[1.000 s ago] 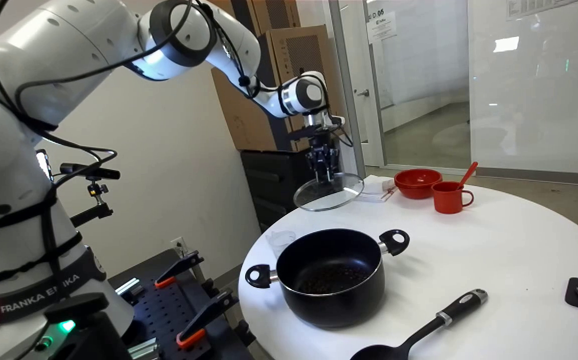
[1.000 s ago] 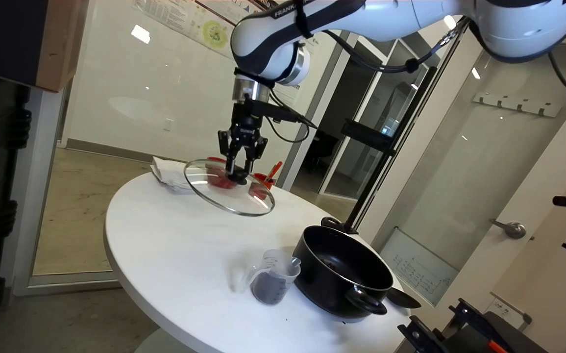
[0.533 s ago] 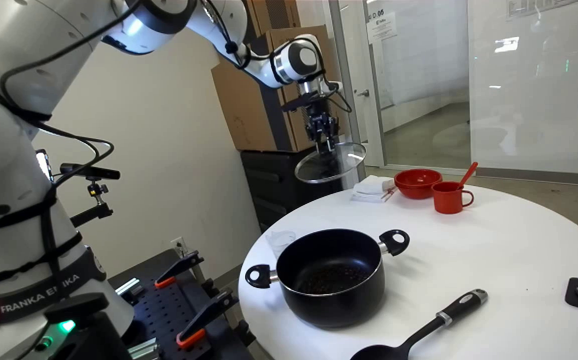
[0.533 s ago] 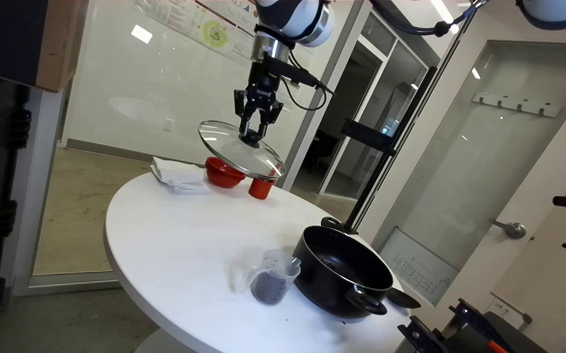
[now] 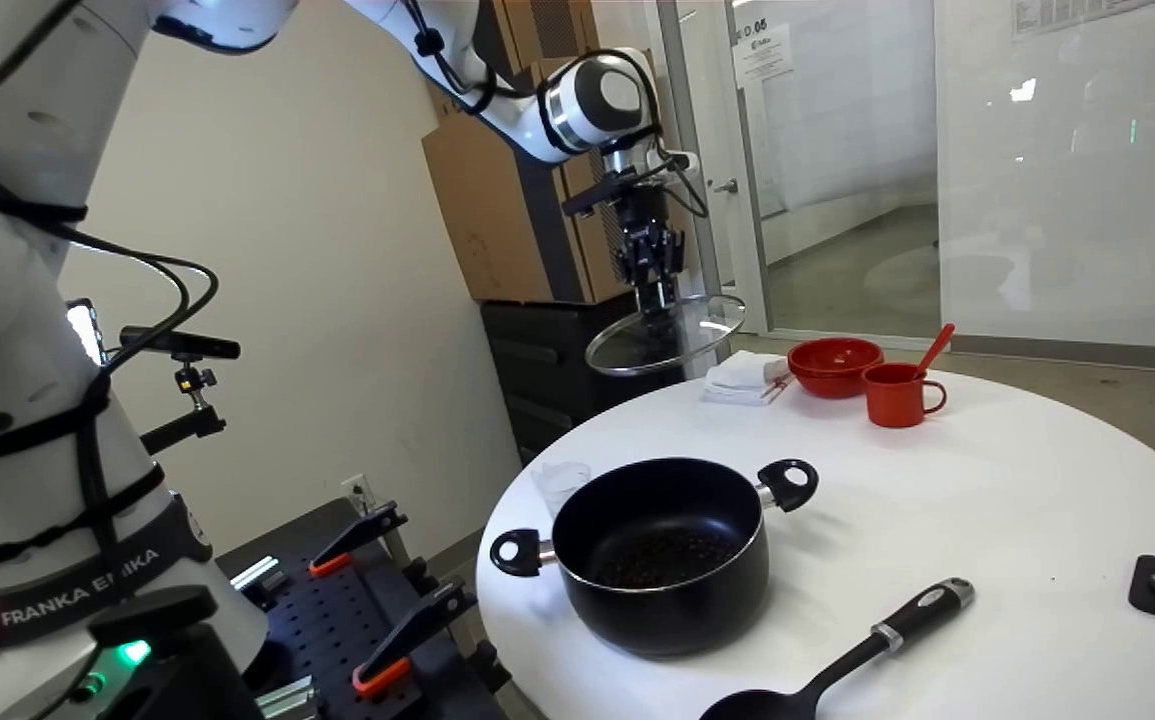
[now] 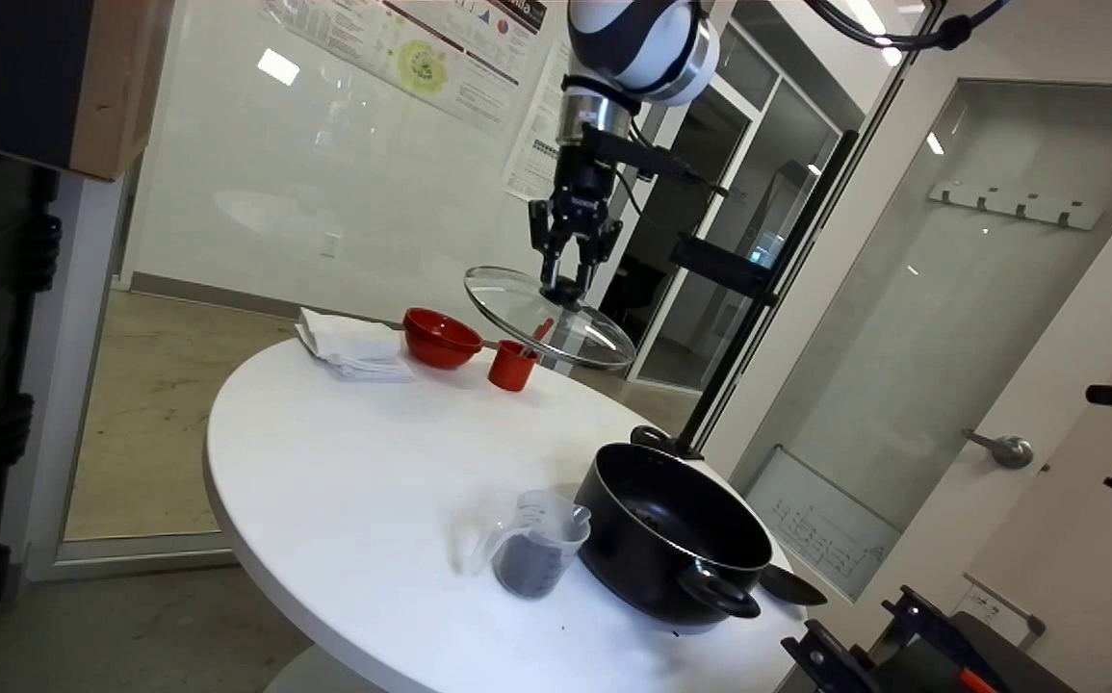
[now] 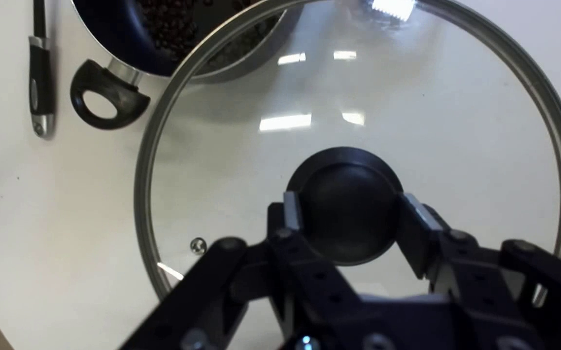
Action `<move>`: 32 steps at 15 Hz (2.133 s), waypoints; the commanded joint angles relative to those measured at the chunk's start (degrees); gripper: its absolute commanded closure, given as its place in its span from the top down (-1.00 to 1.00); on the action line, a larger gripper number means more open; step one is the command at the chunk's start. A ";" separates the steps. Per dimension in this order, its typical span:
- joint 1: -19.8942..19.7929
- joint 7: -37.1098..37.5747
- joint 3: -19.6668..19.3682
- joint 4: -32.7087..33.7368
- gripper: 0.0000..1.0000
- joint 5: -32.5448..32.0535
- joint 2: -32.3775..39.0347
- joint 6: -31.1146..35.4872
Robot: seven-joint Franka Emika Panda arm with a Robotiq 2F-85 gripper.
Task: Put the glass lid on top of the black pot
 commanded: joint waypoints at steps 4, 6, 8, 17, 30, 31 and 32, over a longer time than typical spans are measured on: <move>-1.37 3.12 -1.41 -19.66 -0.50 -1.97 -10.98 5.84; -1.58 3.44 -1.92 -23.74 -0.50 -3.08 -12.87 6.66; -2.20 3.93 -2.32 -27.19 -0.50 -3.70 -14.41 7.32; -7.39 4.83 -3.39 -35.36 -0.50 -0.65 -17.71 12.94; -10.62 4.24 -3.87 -36.10 -0.50 5.20 -13.82 14.26; -10.74 4.22 -3.96 -36.13 -0.50 5.57 -13.65 14.25; -10.86 4.40 -4.16 -36.23 -0.50 5.66 -13.34 14.31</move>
